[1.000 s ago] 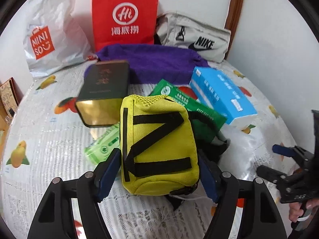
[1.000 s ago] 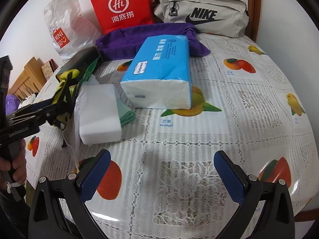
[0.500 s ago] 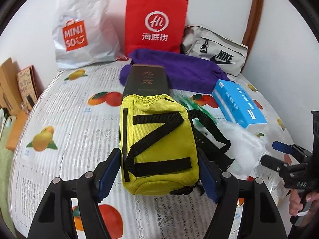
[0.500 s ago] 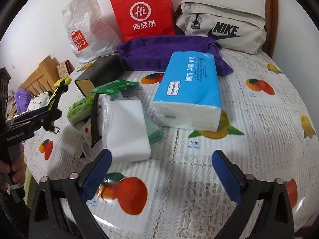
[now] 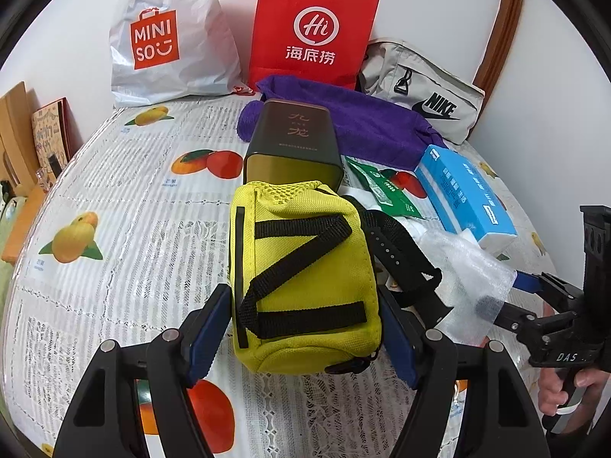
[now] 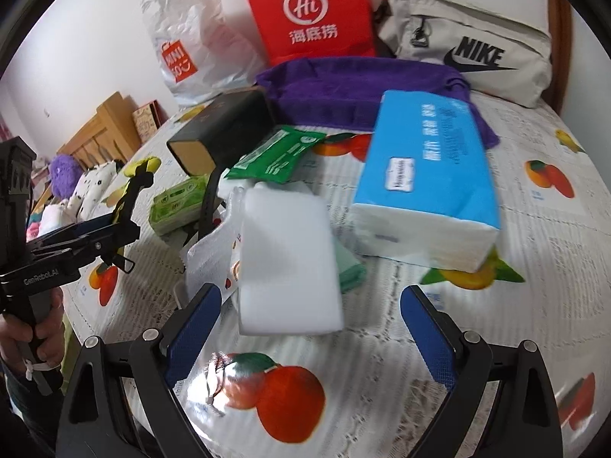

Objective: Organize soft objects
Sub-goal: 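Grasp the yellow pouch with the left tool while the right tool grasps the white sponge block, then carry the yellow pouch and white sponge block onto the purple towel with both tools, then open both tools to release the pouch and sponge on the towel, then move the left tool to the green wipes pack while the right tool grasps the clear plastic bag, then grasp the green wipes pack with the left tool while the right tool lifts the plastic bag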

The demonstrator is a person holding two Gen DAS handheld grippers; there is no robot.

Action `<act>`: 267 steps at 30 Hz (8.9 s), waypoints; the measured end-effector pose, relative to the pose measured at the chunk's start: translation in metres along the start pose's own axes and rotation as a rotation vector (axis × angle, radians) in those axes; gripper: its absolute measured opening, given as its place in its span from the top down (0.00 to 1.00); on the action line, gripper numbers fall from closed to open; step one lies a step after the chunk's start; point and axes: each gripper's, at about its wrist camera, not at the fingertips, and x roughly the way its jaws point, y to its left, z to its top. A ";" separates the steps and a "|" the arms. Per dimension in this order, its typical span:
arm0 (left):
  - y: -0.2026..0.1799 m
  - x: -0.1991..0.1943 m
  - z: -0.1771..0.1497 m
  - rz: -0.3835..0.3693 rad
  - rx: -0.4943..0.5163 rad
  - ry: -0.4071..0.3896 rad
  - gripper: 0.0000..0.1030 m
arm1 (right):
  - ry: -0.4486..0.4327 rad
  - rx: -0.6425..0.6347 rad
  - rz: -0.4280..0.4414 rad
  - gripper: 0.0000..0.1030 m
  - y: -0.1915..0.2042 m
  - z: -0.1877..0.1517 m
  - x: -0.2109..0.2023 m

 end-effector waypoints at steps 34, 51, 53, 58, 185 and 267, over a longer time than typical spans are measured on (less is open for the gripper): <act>0.018 0.017 -0.011 0.041 -0.056 0.009 0.33 | 0.022 0.020 -0.169 0.49 -0.045 -0.040 -0.021; 0.014 -0.020 0.041 0.075 -0.029 -0.040 0.34 | -0.086 -0.030 -0.038 0.49 -0.033 0.014 -0.064; 0.013 -0.021 0.052 0.083 -0.029 -0.048 0.35 | -0.096 -0.023 -0.051 0.49 -0.036 0.028 -0.064; 0.008 -0.018 0.083 0.084 -0.016 -0.059 0.34 | -0.139 -0.004 -0.094 0.49 -0.047 0.071 -0.064; -0.011 0.067 0.043 -0.010 0.185 0.119 0.30 | -0.036 0.037 -0.051 0.28 -0.023 0.007 -0.035; -0.012 0.035 0.002 0.124 0.147 0.055 0.29 | -0.045 -0.212 -0.096 0.93 -0.005 -0.047 -0.001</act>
